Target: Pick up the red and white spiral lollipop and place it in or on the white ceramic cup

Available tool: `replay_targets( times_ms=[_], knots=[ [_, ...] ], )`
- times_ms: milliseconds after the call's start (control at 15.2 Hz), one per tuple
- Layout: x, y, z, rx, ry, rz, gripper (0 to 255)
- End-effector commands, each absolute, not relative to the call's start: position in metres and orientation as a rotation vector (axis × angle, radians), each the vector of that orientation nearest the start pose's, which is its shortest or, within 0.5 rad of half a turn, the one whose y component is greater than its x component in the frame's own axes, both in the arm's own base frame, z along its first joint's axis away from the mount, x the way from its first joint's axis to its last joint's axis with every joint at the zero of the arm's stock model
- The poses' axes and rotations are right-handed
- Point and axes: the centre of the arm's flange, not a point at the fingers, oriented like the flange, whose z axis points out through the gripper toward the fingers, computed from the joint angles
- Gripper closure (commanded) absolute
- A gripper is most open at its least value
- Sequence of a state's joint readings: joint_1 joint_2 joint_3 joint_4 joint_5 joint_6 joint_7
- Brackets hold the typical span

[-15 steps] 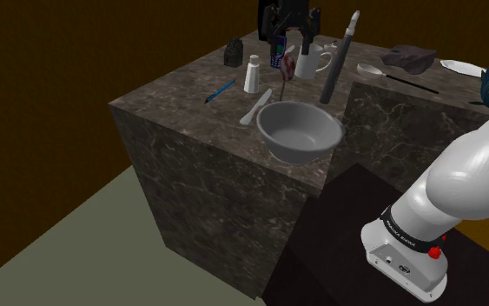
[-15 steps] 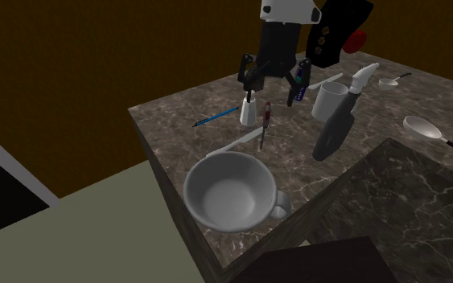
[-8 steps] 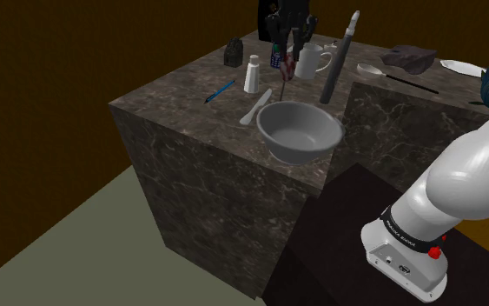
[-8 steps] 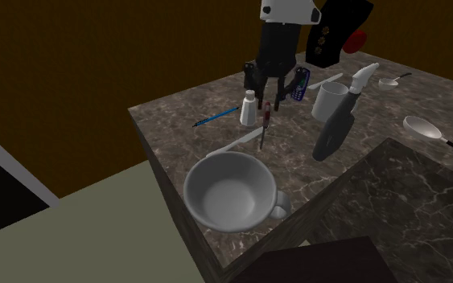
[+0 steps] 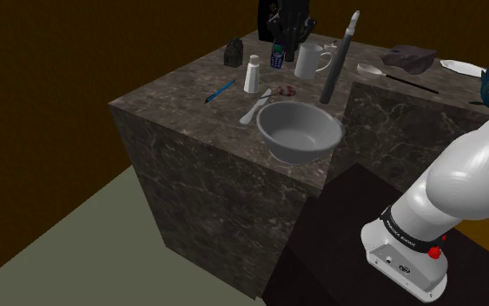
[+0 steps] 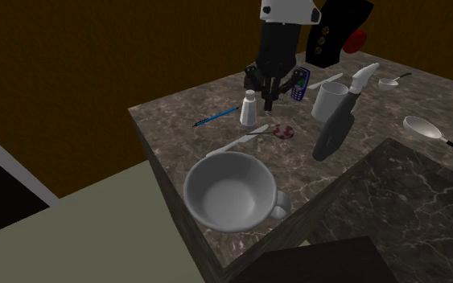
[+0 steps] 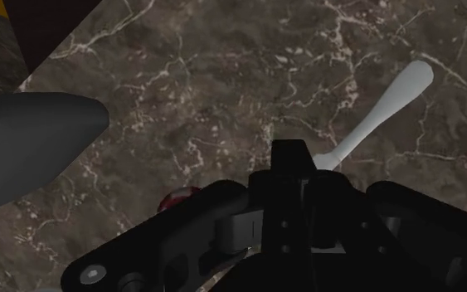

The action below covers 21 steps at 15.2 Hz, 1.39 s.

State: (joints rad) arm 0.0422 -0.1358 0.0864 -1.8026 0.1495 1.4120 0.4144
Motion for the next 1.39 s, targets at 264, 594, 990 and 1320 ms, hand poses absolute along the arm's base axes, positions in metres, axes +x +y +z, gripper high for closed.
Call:
replay_targets(
  times_ms=[264, 594, 990, 1320],
  knots=[
    [0.483, 0.056, 0.541, -3.021, 0.565, 0.276, 0],
    [0.488, 0.021, 0.498, -3.009, 0.732, 0.076, 0],
    [0.490, 0.007, 0.460, -2.999, 0.794, -0.001, 0],
    [0.490, 0.008, 0.442, -2.999, 0.794, -0.001, 0]
  ],
)
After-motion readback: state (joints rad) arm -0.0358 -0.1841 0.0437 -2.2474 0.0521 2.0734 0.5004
